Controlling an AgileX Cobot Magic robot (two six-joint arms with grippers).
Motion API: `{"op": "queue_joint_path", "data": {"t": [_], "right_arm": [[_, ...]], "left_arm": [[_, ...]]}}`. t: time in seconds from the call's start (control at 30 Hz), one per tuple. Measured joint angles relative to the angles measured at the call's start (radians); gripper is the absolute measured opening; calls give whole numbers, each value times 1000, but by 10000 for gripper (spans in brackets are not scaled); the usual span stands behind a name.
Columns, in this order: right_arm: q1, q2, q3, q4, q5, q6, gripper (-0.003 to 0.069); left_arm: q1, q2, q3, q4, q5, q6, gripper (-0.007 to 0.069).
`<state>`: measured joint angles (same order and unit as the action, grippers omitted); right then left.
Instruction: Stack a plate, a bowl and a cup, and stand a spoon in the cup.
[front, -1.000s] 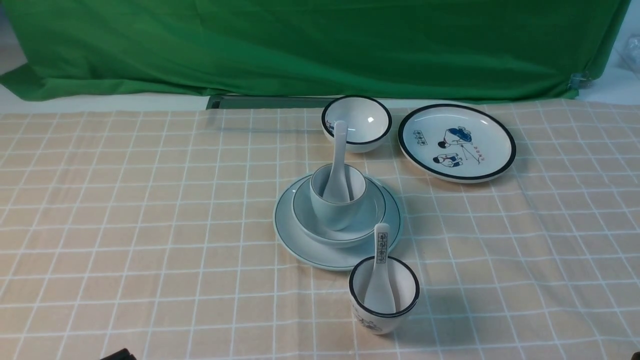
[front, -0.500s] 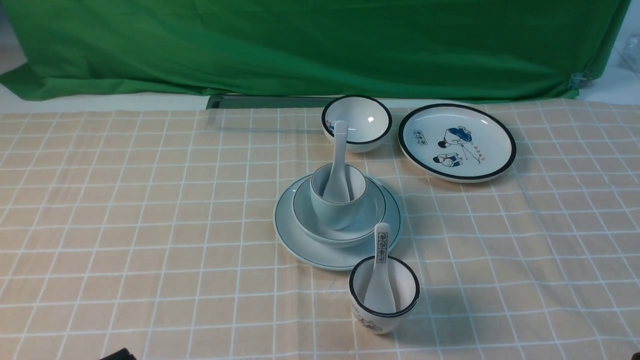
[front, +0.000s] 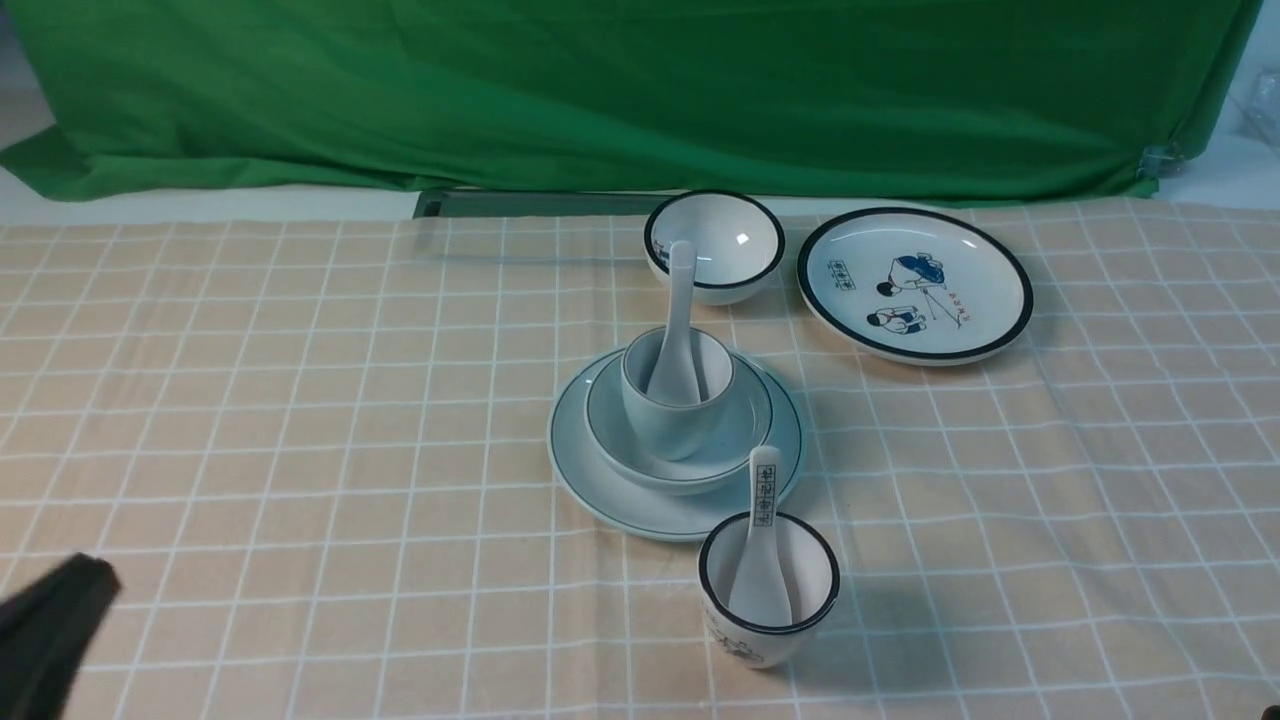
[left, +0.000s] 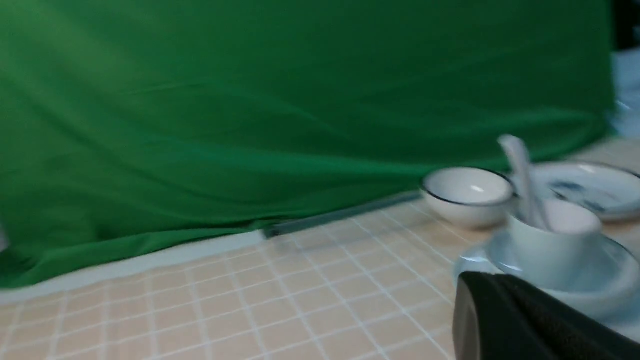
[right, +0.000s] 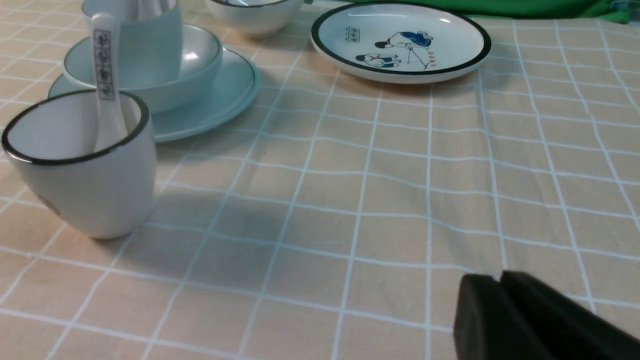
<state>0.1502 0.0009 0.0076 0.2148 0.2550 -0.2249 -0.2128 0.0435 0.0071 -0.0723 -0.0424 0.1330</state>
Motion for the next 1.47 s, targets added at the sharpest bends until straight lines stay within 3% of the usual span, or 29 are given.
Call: {"op": "queue_joint_path", "data": {"t": [0.03,0.13,0.23,1.47], "right_arm": [[0,0,0,0,0,0,69],[0,0,0,0,0,0,77],[0,0,0,0,0,0,86],[0,0,0,0,0,0,183]], "left_arm": [[13,0,0,0,3,-9,4],[187,-41,0,-9,154,-105,4],[222,-44,0,-11,273,-119,4],[224,-44,0,18,266,-133,4]]}}
